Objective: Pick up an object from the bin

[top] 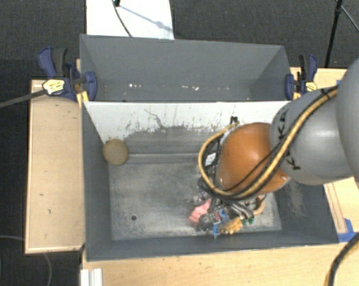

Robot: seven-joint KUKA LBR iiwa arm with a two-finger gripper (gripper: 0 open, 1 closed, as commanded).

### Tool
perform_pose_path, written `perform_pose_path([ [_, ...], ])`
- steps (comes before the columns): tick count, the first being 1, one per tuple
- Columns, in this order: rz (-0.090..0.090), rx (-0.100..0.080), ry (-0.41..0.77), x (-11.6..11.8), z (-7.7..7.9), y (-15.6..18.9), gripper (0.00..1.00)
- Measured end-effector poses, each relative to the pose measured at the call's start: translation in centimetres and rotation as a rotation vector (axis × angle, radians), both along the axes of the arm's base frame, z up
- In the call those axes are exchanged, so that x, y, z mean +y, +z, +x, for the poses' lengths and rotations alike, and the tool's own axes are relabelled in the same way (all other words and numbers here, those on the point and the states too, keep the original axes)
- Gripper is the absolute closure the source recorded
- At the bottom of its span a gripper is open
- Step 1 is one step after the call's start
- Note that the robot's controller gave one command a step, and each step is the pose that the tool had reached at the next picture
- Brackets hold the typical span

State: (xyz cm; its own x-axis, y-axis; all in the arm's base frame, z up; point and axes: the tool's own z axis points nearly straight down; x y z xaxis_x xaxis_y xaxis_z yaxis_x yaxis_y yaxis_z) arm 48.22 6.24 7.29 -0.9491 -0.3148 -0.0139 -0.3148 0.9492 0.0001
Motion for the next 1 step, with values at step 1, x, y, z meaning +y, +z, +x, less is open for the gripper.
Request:
perform_pose_path([
  [1, 0.000, 0.000, -0.001, 0.01, -0.01, 0.00, 1.00],
])
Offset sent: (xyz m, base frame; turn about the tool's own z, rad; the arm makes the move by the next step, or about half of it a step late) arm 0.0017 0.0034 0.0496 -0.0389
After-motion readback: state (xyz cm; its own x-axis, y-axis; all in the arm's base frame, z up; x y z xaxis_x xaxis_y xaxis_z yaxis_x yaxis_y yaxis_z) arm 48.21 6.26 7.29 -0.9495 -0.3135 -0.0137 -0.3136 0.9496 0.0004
